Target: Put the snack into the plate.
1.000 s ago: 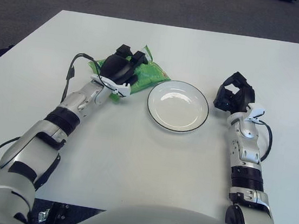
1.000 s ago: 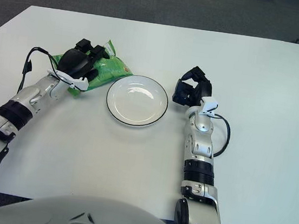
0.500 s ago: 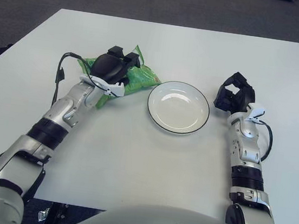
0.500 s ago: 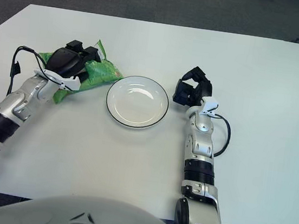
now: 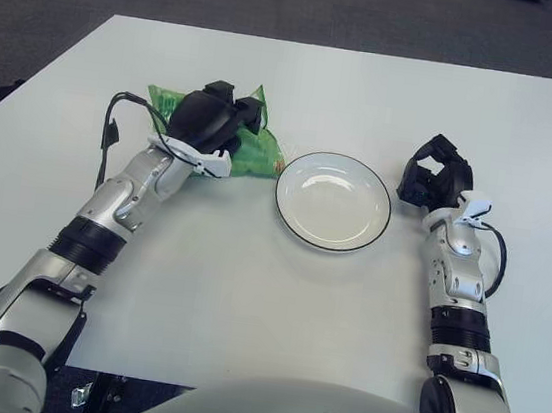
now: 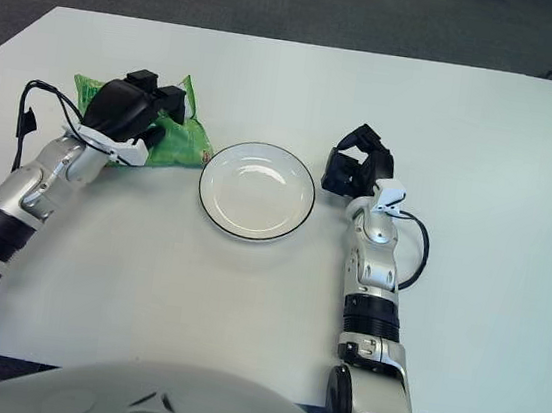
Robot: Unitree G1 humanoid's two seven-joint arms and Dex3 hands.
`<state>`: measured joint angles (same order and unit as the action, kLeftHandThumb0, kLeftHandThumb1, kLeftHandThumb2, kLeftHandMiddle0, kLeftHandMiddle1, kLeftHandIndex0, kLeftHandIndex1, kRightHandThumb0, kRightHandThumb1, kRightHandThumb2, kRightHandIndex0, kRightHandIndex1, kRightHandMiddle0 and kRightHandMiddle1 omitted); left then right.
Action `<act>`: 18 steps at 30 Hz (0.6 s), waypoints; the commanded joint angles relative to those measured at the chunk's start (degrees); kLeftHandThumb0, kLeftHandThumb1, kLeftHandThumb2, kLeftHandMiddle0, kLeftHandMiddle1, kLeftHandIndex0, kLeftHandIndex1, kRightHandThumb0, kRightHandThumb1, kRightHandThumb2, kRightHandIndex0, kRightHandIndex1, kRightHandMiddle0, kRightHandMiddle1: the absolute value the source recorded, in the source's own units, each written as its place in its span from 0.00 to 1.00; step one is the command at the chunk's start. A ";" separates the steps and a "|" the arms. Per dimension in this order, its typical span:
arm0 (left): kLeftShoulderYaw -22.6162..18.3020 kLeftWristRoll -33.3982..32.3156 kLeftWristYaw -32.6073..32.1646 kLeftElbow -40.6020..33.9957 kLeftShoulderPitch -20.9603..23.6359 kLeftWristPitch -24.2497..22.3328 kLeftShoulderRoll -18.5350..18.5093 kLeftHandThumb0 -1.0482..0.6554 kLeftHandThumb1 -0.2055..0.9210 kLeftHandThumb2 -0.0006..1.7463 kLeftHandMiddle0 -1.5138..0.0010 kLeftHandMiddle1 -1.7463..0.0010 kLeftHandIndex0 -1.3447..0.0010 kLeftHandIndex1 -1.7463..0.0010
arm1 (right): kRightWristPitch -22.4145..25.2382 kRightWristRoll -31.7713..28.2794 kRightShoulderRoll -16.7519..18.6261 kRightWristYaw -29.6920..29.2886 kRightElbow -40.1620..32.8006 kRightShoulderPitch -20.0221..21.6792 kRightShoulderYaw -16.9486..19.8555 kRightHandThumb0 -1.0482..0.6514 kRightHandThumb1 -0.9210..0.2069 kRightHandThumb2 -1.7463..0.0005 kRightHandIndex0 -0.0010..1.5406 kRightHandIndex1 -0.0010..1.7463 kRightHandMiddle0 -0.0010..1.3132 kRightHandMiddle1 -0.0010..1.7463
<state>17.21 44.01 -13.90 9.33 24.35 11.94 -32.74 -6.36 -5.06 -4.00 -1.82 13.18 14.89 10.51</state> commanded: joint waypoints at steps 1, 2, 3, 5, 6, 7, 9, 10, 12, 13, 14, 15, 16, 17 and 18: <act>-1.34 0.87 0.39 -3.44 1.27 0.20 0.16 0.96 0.23 0.94 0.45 0.00 0.18 0.00 | 0.22 -0.23 0.77 0.09 3.19 -4.92 0.19 0.32 0.59 0.20 0.84 1.00 0.51 1.00; -1.46 1.09 0.51 -4.07 1.30 0.26 0.15 0.96 0.23 0.94 0.45 0.00 0.18 0.00 | 0.15 -0.23 0.74 0.15 3.35 -4.86 0.18 0.32 0.59 0.20 0.84 1.00 0.51 1.00; -1.62 1.28 0.55 -4.69 1.35 0.57 0.02 0.96 0.23 0.94 0.45 0.00 0.18 0.00 | 0.12 -0.23 0.70 0.24 3.46 -4.82 0.16 0.32 0.60 0.20 0.84 1.00 0.51 1.00; -1.90 1.70 0.50 -5.43 1.43 0.94 -0.13 0.96 0.23 0.94 0.45 0.00 0.18 0.00 | 0.06 -0.27 0.65 0.40 3.54 -4.80 0.14 0.32 0.60 0.20 0.85 1.00 0.51 1.00; -2.07 1.95 0.47 -5.69 1.46 1.06 -0.14 0.96 0.23 0.94 0.45 0.00 0.17 0.00 | 0.04 -0.30 0.64 0.48 3.52 -4.82 0.13 0.32 0.60 0.20 0.85 1.00 0.51 1.00; -2.26 2.21 0.51 -5.95 1.57 1.07 -0.13 0.96 0.23 0.94 0.45 0.00 0.17 0.00 | -0.01 -0.33 0.63 0.56 3.50 -4.84 0.12 0.32 0.60 0.20 0.85 1.00 0.51 1.00; -2.55 2.53 0.67 -6.23 1.63 1.11 -0.03 0.96 0.23 0.94 0.45 0.00 0.17 0.00 | -0.07 -0.34 0.64 0.67 3.48 -4.86 0.12 0.32 0.60 0.20 0.85 1.00 0.51 1.00; -2.69 2.62 0.68 -6.30 1.67 1.13 0.04 0.96 0.23 0.94 0.45 0.00 0.17 0.00 | -0.09 -0.33 0.64 0.70 3.48 -4.86 0.13 0.32 0.60 0.20 0.85 1.00 0.51 1.00; -2.91 2.69 0.53 -6.33 1.67 1.23 0.24 0.96 0.23 0.94 0.45 0.00 0.17 0.00 | -0.11 -0.29 0.65 0.73 3.48 -4.86 0.14 0.32 0.60 0.20 0.85 1.00 0.51 1.00; -3.07 2.64 0.40 -6.34 1.73 1.22 0.40 0.96 0.23 0.94 0.45 0.00 0.17 0.00 | -0.05 -0.24 0.67 0.67 3.42 -4.86 0.13 0.32 0.60 0.20 0.85 1.00 0.51 1.00; -3.19 2.60 0.32 -6.35 1.77 1.22 0.51 0.96 0.23 0.94 0.45 0.00 0.17 0.00 | -0.01 -0.21 0.69 0.62 3.38 -4.87 0.12 0.32 0.60 0.20 0.85 1.00 0.51 1.00; -3.29 2.59 0.30 -6.40 1.86 1.27 0.58 0.96 0.23 0.94 0.45 0.00 0.16 0.00 | 0.09 -0.17 0.70 0.55 3.32 -4.88 0.11 0.32 0.60 0.20 0.85 1.00 0.51 1.00; -3.36 2.60 0.32 -6.45 1.92 1.32 0.62 0.96 0.23 0.94 0.45 0.00 0.16 0.00 | 0.15 -0.14 0.71 0.50 3.29 -4.88 0.10 0.32 0.60 0.20 0.85 1.00 0.51 1.00; -3.41 2.70 0.14 -6.42 2.01 1.51 0.63 0.96 0.23 0.94 0.45 0.00 0.16 0.00 | 0.25 -0.11 0.71 0.46 3.24 -4.89 0.09 0.32 0.60 0.20 0.85 1.00 0.51 1.00; -3.45 2.78 0.00 -6.39 2.07 1.66 0.64 0.96 0.23 0.94 0.45 0.00 0.16 0.00 | 0.31 -0.10 0.71 0.43 3.21 -4.89 0.08 0.32 0.60 0.19 0.85 1.00 0.52 1.00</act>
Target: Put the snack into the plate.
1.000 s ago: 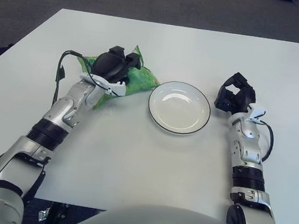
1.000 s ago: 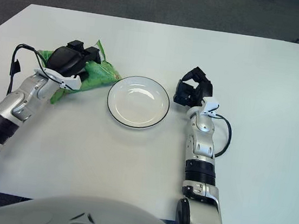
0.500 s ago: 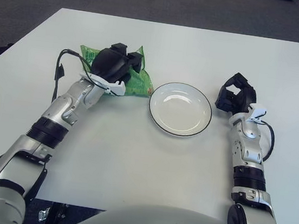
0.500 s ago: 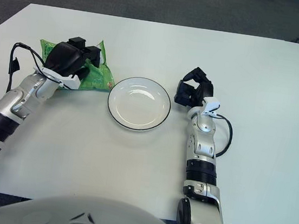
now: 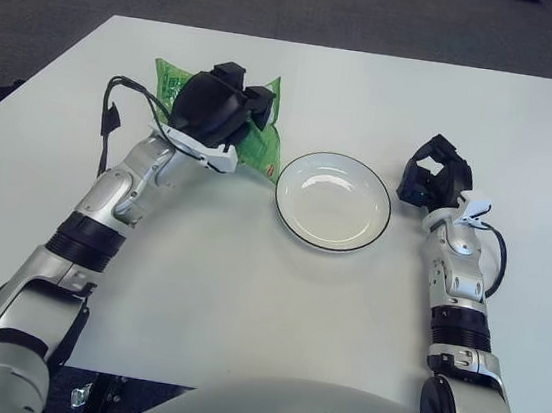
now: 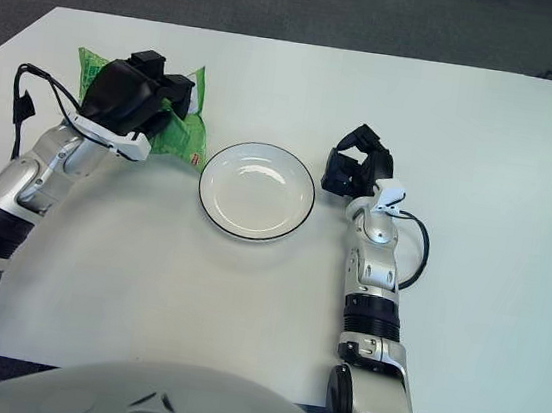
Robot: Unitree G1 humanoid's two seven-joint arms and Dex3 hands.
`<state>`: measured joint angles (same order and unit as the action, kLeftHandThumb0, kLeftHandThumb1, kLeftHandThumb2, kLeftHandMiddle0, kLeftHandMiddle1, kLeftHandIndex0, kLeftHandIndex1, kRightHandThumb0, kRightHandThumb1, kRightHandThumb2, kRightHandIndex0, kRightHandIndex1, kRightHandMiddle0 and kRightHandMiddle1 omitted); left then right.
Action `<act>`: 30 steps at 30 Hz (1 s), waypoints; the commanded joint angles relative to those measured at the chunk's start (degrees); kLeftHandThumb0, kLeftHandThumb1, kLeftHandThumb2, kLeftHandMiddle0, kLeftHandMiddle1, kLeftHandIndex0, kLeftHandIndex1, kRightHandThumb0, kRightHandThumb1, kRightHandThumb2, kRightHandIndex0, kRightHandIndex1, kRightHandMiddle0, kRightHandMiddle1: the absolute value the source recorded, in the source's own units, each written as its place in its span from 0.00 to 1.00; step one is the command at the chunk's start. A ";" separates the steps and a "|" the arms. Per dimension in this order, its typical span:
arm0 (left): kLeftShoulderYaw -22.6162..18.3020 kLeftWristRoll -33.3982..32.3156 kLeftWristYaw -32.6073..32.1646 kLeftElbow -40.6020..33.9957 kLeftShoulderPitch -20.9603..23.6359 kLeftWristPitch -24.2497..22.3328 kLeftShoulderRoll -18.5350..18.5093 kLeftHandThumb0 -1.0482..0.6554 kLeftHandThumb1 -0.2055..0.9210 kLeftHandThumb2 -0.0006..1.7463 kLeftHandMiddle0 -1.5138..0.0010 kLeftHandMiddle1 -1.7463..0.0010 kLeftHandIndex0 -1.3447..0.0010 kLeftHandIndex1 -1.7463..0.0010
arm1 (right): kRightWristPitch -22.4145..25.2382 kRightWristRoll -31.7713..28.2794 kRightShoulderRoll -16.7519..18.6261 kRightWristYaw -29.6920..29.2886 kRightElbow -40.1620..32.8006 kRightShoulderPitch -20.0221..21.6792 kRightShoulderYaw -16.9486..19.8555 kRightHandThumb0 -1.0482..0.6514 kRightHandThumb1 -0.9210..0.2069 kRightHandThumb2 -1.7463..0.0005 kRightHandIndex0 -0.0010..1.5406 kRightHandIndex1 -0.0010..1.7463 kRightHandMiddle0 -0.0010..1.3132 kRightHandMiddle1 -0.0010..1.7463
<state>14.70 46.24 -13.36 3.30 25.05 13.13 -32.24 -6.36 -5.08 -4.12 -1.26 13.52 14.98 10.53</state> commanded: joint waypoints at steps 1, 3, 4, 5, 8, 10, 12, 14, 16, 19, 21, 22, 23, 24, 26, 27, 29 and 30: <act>-0.97 0.67 -0.76 -0.28 1.45 0.65 0.16 0.96 0.23 0.94 0.45 0.00 0.16 0.00 | 0.36 -0.06 0.83 -0.14 2.84 -4.98 0.06 0.32 0.60 0.19 0.85 1.00 0.52 1.00; -1.11 0.80 -1.08 -0.15 1.59 0.99 0.26 0.96 0.23 0.94 0.45 0.00 0.16 0.00 | 0.43 -0.08 0.82 -0.13 2.80 -4.99 0.05 0.32 0.60 0.19 0.85 1.00 0.52 1.00; -1.19 0.84 -1.18 -0.09 1.64 1.14 0.32 0.96 0.23 0.94 0.45 0.00 0.16 0.00 | 0.46 -0.09 0.82 -0.12 2.80 -4.99 0.05 0.32 0.60 0.19 0.85 1.00 0.52 1.00; -1.28 0.78 -1.33 0.01 1.72 1.38 0.40 0.96 0.23 0.94 0.45 0.00 0.16 0.00 | 0.50 -0.16 0.83 -0.06 2.79 -4.98 0.06 0.32 0.60 0.19 0.85 1.00 0.52 1.00; -1.37 0.98 -1.81 0.28 1.88 1.88 0.60 0.96 0.23 0.94 0.45 0.00 0.16 0.00 | 0.49 -0.30 0.80 0.08 3.05 -4.94 0.13 0.32 0.60 0.19 0.85 1.00 0.52 1.00; -1.45 1.14 -1.88 0.31 1.99 2.05 0.64 0.96 0.23 0.94 0.45 0.00 0.16 0.00 | 0.61 -0.30 0.80 0.07 3.05 -4.94 0.14 0.32 0.60 0.19 0.85 1.00 0.52 1.00; -1.58 1.23 -1.73 0.20 2.02 2.14 0.72 0.96 0.23 0.94 0.45 0.00 0.16 0.00 | 0.72 -0.26 0.77 0.05 3.02 -4.94 0.12 0.32 0.60 0.19 0.85 1.00 0.52 1.00; -1.65 1.35 -1.54 0.02 2.03 2.18 0.89 0.96 0.23 0.94 0.45 0.00 0.16 0.00 | 0.59 -0.22 0.65 0.15 3.25 -4.87 0.13 0.32 0.60 0.19 0.85 1.00 0.52 1.00; -1.76 1.31 -1.48 -0.13 2.02 2.31 1.02 0.96 0.23 0.94 0.45 0.00 0.16 0.00 | 0.41 -0.14 0.53 0.25 3.39 -4.85 0.09 0.32 0.60 0.19 0.85 1.00 0.52 1.00; -1.80 1.55 -2.22 -0.03 2.28 3.04 1.05 0.96 0.23 0.94 0.45 0.00 0.17 0.00 | 0.22 -0.12 0.39 0.36 3.74 -4.70 0.10 0.32 0.60 0.19 0.85 1.00 0.52 1.00; -1.82 1.87 -3.02 0.08 2.68 4.00 0.89 0.96 0.23 0.94 0.45 0.00 0.17 0.00 | 0.35 -0.17 0.34 0.37 3.86 -4.63 0.12 0.32 0.60 0.19 0.85 1.00 0.52 1.00; -1.81 2.01 -3.23 0.21 2.82 4.25 0.92 0.96 0.23 0.94 0.45 0.00 0.17 0.00 | 0.35 -0.20 0.28 0.40 4.01 -4.54 0.16 0.32 0.60 0.19 0.85 1.00 0.52 1.00; -1.86 1.97 -3.19 0.02 2.93 4.48 0.92 0.96 0.23 0.94 0.45 0.00 0.17 0.00 | 0.33 -0.24 0.24 0.44 4.14 -4.48 0.18 0.32 0.60 0.19 0.85 1.00 0.52 1.00; -1.90 1.95 -3.15 -0.11 3.00 4.64 0.92 0.96 0.24 0.93 0.45 0.00 0.17 0.00 | 0.30 -0.26 0.20 0.47 4.23 -4.44 0.19 0.32 0.60 0.19 0.85 1.00 0.52 1.00; -2.15 1.84 -2.60 -1.32 2.99 4.81 0.82 0.96 0.24 0.93 0.46 0.00 0.18 0.00 | 0.31 -0.35 0.11 0.57 4.44 -4.32 0.23 0.32 0.60 0.19 0.85 1.00 0.52 1.00; -2.30 1.78 -2.17 -2.09 2.98 4.82 0.75 0.96 0.25 0.93 0.46 0.00 0.18 0.00 | 0.37 -0.41 0.07 0.65 4.55 -4.25 0.26 0.32 0.60 0.19 0.85 1.00 0.52 1.00; -2.49 1.96 -1.65 -3.24 3.00 4.79 0.64 0.95 0.26 0.92 0.47 0.00 0.19 0.00 | 0.54 -0.54 0.01 0.85 4.64 -4.16 0.30 0.32 0.60 0.19 0.86 1.00 0.52 1.00; -2.54 2.16 -1.58 -3.62 3.02 4.76 0.61 0.95 0.26 0.92 0.47 0.00 0.20 0.00 | 0.60 -0.58 -0.01 0.91 4.65 -4.15 0.31 0.32 0.60 0.19 0.86 1.00 0.52 1.00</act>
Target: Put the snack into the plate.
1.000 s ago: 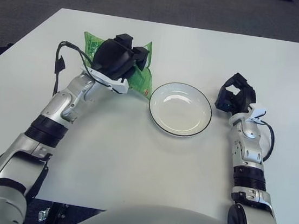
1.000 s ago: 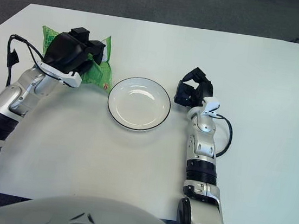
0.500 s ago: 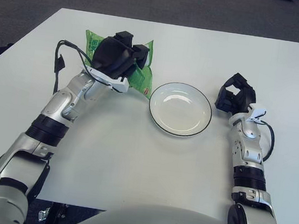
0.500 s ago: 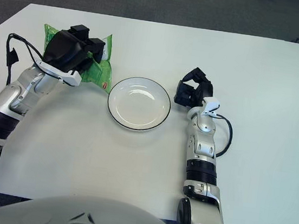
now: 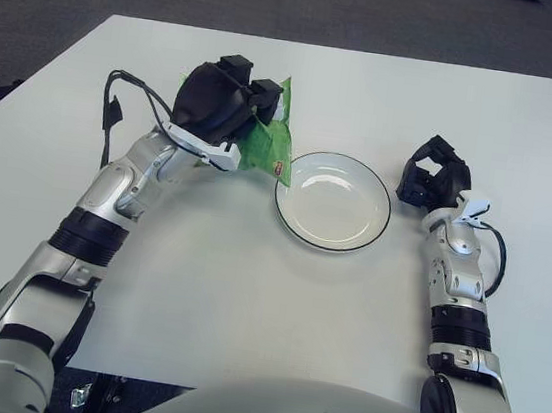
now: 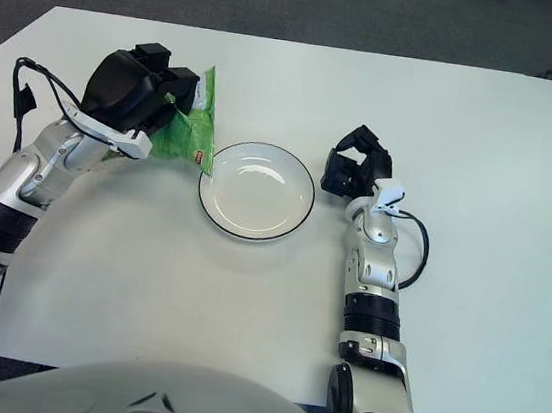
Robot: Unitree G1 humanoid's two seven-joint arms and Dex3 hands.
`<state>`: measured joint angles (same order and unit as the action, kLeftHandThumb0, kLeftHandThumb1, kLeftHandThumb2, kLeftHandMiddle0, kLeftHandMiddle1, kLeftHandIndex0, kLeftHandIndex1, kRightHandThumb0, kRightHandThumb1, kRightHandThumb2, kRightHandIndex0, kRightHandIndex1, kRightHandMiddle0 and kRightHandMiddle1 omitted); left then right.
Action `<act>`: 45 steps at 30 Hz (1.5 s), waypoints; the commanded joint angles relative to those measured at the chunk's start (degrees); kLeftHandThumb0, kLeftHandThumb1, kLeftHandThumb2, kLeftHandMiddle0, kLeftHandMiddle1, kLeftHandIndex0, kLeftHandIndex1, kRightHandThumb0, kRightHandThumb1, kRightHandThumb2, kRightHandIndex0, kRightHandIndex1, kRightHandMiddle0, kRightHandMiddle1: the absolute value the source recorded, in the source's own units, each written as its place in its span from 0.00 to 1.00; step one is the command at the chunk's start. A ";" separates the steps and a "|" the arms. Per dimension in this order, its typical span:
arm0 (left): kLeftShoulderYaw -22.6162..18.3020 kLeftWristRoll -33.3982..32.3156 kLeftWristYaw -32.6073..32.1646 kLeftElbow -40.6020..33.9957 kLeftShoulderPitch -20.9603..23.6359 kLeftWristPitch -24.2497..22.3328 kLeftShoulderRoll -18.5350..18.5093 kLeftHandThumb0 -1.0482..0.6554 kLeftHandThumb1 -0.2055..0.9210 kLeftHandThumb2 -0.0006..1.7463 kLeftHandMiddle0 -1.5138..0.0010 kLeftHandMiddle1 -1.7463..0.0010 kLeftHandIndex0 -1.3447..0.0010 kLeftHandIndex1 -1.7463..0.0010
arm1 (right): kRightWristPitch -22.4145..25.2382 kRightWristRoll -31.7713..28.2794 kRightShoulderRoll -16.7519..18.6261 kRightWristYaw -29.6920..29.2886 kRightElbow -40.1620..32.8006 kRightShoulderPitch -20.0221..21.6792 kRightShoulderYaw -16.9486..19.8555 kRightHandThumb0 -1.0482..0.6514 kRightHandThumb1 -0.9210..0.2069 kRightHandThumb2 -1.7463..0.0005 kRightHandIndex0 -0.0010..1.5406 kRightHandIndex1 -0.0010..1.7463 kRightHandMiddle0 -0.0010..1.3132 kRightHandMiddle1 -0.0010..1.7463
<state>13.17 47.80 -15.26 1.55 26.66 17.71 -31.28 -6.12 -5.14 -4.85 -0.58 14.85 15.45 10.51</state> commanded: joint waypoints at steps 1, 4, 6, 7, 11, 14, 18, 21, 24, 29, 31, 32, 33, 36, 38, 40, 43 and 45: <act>-1.04 0.76 0.34 -2.06 1.41 0.16 -0.37 0.95 0.26 0.91 0.47 0.00 0.20 0.00 | 0.37 -0.54 0.70 0.28 3.33 -4.62 0.33 0.32 0.60 0.19 0.86 1.00 0.52 1.00; -0.99 1.39 0.85 -2.98 1.58 -0.27 -0.30 0.95 0.27 0.91 0.47 0.00 0.21 0.00 | 0.28 -0.59 0.59 0.41 3.80 -4.44 0.40 0.31 0.60 0.19 0.86 1.00 0.52 1.00; -1.03 1.54 1.24 -3.33 1.80 -0.30 -0.36 0.95 0.27 0.91 0.48 0.00 0.21 0.00 | 0.25 -0.61 0.56 0.49 3.86 -4.42 0.41 0.31 0.60 0.19 0.86 1.00 0.52 1.00; -1.07 1.56 1.44 -3.46 1.91 -0.30 -0.38 0.95 0.27 0.91 0.48 0.00 0.21 0.00 | 0.24 -0.62 0.56 0.52 3.86 -4.42 0.41 0.31 0.61 0.19 0.86 1.00 0.52 1.00; -1.05 1.66 2.69 -3.26 3.77 0.17 -0.75 0.95 0.27 0.91 0.48 0.00 0.21 0.00 | -0.01 -0.64 0.52 0.69 4.20 -4.32 0.44 0.31 0.61 0.19 0.86 1.00 0.52 1.00; -0.88 1.56 3.32 -2.14 5.96 0.64 -0.62 0.95 0.27 0.90 0.48 0.00 0.21 0.00 | 0.16 -0.62 0.52 0.68 4.14 -4.32 0.45 0.31 0.61 0.19 0.86 1.00 0.52 1.00; -0.90 1.32 3.83 -2.06 6.39 1.16 -0.77 0.94 0.27 0.90 0.48 0.00 0.21 0.00 | 0.33 -0.73 0.57 0.70 4.06 -4.31 0.50 0.31 0.61 0.19 0.86 1.00 0.52 1.00; -0.99 1.28 3.78 -2.01 6.67 1.40 -0.66 0.94 0.27 0.90 0.48 0.00 0.21 0.00 | 0.36 -0.83 0.63 0.72 4.03 -4.30 0.55 0.31 0.61 0.19 0.86 1.00 0.52 1.00; -1.20 1.00 3.17 -1.89 6.89 1.58 -0.09 0.94 0.27 0.90 0.48 0.00 0.21 0.00 | 0.24 -0.85 0.62 0.81 4.08 -4.29 0.57 0.31 0.61 0.19 0.86 1.00 0.52 1.00; -1.28 1.18 2.66 -2.20 7.56 1.49 0.74 0.95 0.27 0.91 0.48 0.00 0.21 0.00 | -0.02 -0.92 0.49 1.12 4.44 -4.26 0.72 0.31 0.61 0.19 0.86 1.00 0.52 1.00; -1.27 1.35 2.93 -2.55 7.86 1.34 0.84 0.95 0.27 0.91 0.47 0.00 0.20 0.00 | -0.08 -0.83 0.44 1.19 4.51 -4.25 0.71 0.31 0.61 0.19 0.86 1.00 0.52 1.00; -1.28 1.42 2.98 -2.62 7.92 1.32 0.88 0.95 0.26 0.91 0.47 0.00 0.20 0.00 | -0.11 -0.77 0.42 1.20 4.53 -4.25 0.71 0.31 0.61 0.19 0.86 1.00 0.52 1.00; -1.30 1.46 3.00 -2.65 7.95 1.30 0.92 0.95 0.26 0.91 0.47 0.00 0.20 0.00 | -0.13 -0.74 0.41 1.22 4.55 -4.25 0.71 0.31 0.61 0.19 0.86 1.00 0.52 1.00; -1.25 1.60 3.01 -2.60 8.35 1.16 1.27 0.95 0.26 0.92 0.47 0.00 0.20 0.00 | -0.16 -0.69 0.33 1.27 4.65 -4.22 0.75 0.31 0.61 0.19 0.86 1.00 0.52 1.00; -1.14 1.73 3.13 -2.68 8.66 0.86 1.65 0.95 0.26 0.92 0.47 0.00 0.19 0.00 | -0.14 -0.65 0.22 1.32 4.74 -4.20 0.77 0.31 0.61 0.19 0.86 1.00 0.52 1.00; -1.16 1.55 3.46 -2.76 8.69 0.75 1.78 0.95 0.26 0.92 0.47 0.00 0.19 0.00 | -0.13 -0.64 0.18 1.37 4.75 -4.20 0.76 0.31 0.61 0.19 0.86 1.00 0.52 1.00; -1.15 1.07 4.32 -2.96 8.73 0.62 1.93 0.95 0.26 0.92 0.47 0.00 0.20 0.00 | -0.10 -0.71 0.09 1.51 4.71 -4.23 0.80 0.31 0.61 0.19 0.86 1.00 0.52 1.00; -1.14 0.81 5.03 -3.11 8.80 0.58 1.98 0.95 0.26 0.92 0.47 0.00 0.20 0.00 | -0.04 -0.76 0.06 1.56 4.68 -4.25 0.83 0.31 0.61 0.19 0.86 1.00 0.52 1.00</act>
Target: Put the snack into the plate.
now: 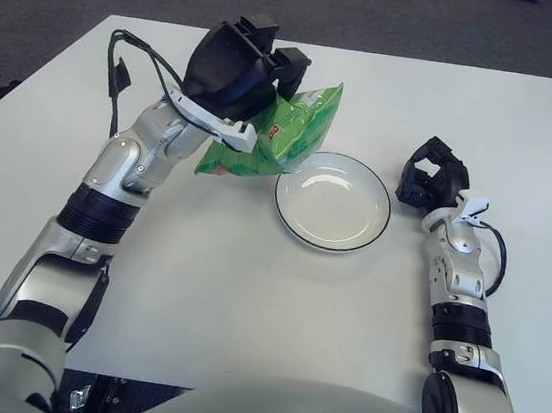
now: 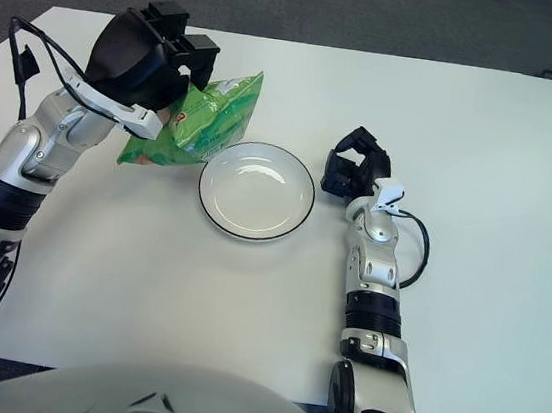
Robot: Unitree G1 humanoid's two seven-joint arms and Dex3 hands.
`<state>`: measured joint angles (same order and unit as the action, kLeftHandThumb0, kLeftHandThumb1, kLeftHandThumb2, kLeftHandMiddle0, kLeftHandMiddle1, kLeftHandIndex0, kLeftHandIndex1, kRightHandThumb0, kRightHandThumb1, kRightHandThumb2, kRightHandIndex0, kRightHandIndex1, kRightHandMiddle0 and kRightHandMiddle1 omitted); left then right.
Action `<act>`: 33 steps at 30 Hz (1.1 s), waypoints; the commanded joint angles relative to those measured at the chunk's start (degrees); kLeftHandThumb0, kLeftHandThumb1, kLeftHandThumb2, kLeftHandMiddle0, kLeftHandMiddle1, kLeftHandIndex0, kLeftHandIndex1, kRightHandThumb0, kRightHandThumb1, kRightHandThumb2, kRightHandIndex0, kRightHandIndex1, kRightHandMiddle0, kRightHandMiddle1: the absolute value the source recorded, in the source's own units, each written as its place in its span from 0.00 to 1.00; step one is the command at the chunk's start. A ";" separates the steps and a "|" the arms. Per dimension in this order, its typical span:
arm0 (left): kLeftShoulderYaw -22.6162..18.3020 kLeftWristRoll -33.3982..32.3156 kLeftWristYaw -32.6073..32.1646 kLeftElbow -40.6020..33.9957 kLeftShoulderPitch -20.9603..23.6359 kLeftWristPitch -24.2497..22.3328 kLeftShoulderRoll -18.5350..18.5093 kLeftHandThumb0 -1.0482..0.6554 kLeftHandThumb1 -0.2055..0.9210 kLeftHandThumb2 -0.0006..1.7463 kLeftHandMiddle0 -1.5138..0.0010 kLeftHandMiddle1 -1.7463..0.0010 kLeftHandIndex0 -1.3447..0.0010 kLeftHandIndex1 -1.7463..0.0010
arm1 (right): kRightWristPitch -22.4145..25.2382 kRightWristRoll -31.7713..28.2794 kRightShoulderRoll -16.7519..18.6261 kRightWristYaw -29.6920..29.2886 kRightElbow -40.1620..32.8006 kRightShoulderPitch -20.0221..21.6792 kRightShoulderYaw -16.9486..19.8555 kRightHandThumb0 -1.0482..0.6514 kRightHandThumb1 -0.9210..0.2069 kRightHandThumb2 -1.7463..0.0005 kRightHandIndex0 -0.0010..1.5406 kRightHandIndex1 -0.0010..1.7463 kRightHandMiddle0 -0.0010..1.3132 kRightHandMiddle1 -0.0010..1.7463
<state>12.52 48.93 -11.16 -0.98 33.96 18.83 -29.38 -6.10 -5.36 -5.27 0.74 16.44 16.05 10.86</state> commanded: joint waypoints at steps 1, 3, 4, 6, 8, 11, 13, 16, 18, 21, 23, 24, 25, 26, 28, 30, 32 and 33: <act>-0.46 -0.45 1.48 -0.67 1.64 -0.65 0.14 0.95 0.26 0.91 0.47 0.00 0.21 0.00 | -0.03 -0.60 0.45 0.29 3.09 -4.84 0.51 0.31 0.61 0.19 0.86 1.00 0.52 1.00; -0.46 -0.34 1.94 -0.65 1.92 -0.72 0.17 0.95 0.26 0.91 0.47 0.00 0.21 0.00 | 0.07 -0.66 0.39 0.38 3.09 -4.84 0.55 0.31 0.61 0.19 0.86 1.00 0.52 1.00; -0.48 -0.02 1.95 -0.72 2.08 -0.96 0.32 0.95 0.26 0.91 0.47 0.00 0.21 0.00 | 0.15 -0.66 0.37 0.40 3.07 -4.84 0.56 0.31 0.61 0.19 0.86 1.00 0.52 1.00; -0.51 0.39 1.64 -0.74 2.26 -1.21 0.65 0.95 0.27 0.91 0.47 0.00 0.21 0.00 | 0.25 -0.62 0.35 0.43 3.05 -4.82 0.56 0.31 0.61 0.19 0.86 1.00 0.52 1.00; -0.47 0.52 0.88 -0.49 2.44 -1.25 1.18 0.95 0.27 0.91 0.47 0.00 0.21 0.00 | 0.33 -0.53 0.32 0.46 3.05 -4.81 0.55 0.31 0.61 0.19 0.86 1.00 0.52 1.00; -0.36 0.44 0.04 -0.09 2.70 -1.24 1.87 0.95 0.27 0.91 0.47 0.00 0.22 0.00 | 0.38 -0.46 0.28 0.49 3.05 -4.80 0.52 0.31 0.61 0.19 0.86 1.00 0.52 1.00; -0.31 0.10 -0.19 0.18 2.90 -1.13 2.32 0.95 0.27 0.91 0.47 0.00 0.22 0.00 | 0.37 -0.44 0.24 0.51 3.06 -4.80 0.48 0.31 0.61 0.19 0.86 1.00 0.52 1.00; 0.23 -0.06 -0.83 1.33 4.10 -0.79 3.47 0.95 0.27 0.91 0.47 0.00 0.22 0.00 | 0.34 -0.39 0.19 0.57 3.04 -4.80 0.41 0.31 0.61 0.19 0.86 1.00 0.52 1.00; 0.50 -0.26 -1.25 2.08 4.82 -0.59 4.31 0.95 0.27 0.91 0.47 0.00 0.21 0.00 | 0.33 -0.34 0.14 0.59 3.02 -4.81 0.35 0.31 0.61 0.19 0.86 1.00 0.52 1.00; 0.11 -1.97 -0.70 2.29 4.74 -0.52 5.30 0.95 0.26 0.91 0.47 0.00 0.21 0.00 | 0.23 -0.23 0.14 0.56 3.07 -4.82 0.24 0.31 0.61 0.19 0.86 1.00 0.52 1.00; 0.08 -2.93 0.74 1.55 4.78 -1.62 6.35 0.95 0.26 0.91 0.47 0.00 0.20 0.00 | 0.17 -0.19 0.15 0.55 3.07 -4.83 0.20 0.31 0.61 0.19 0.86 1.00 0.52 1.00; 0.17 -3.02 1.40 1.05 4.78 -2.22 6.75 0.95 0.26 0.92 0.47 0.00 0.20 0.00 | 0.20 -0.22 0.16 0.55 3.05 -4.83 0.21 0.31 0.61 0.19 0.86 1.00 0.52 1.00; 0.23 -2.94 1.77 0.71 4.78 -2.58 6.94 0.95 0.25 0.92 0.47 0.00 0.19 0.00 | 0.23 -0.24 0.17 0.55 3.04 -4.82 0.23 0.31 0.61 0.19 0.86 1.00 0.52 1.00; 0.29 -2.64 1.84 0.69 4.92 -2.61 6.90 0.95 0.25 0.92 0.46 0.00 0.19 0.00 | 0.28 -0.22 0.23 0.50 2.94 -4.86 0.19 0.31 0.61 0.19 0.86 1.00 0.52 1.00; 0.49 -1.84 1.83 0.91 5.33 -2.56 6.81 0.95 0.25 0.92 0.46 0.00 0.18 0.00 | 0.33 -0.20 0.29 0.44 2.81 -4.92 0.15 0.31 0.61 0.19 0.86 1.00 0.52 1.00; 0.89 -1.06 1.88 1.28 5.84 -2.56 6.84 0.96 0.25 0.93 0.46 0.00 0.18 0.00 | 0.31 -0.23 0.32 0.43 2.80 -4.93 0.16 0.31 0.61 0.19 0.86 1.00 0.52 1.00; 1.16 -0.88 2.25 1.48 6.13 -2.57 6.86 0.96 0.24 0.93 0.46 0.00 0.18 0.00 | 0.23 -0.26 0.43 0.40 2.77 -4.94 0.12 0.31 0.61 0.19 0.86 1.00 0.52 1.00; 1.25 -0.90 2.45 1.52 6.21 -2.58 6.87 0.96 0.24 0.93 0.46 0.00 0.18 0.00 | 0.19 -0.28 0.46 0.41 2.76 -4.95 0.12 0.31 0.61 0.19 0.86 1.00 0.52 1.00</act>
<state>13.49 47.74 -9.48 0.32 38.24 16.63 -22.37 -6.08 -5.32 -5.66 1.23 16.62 16.07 10.83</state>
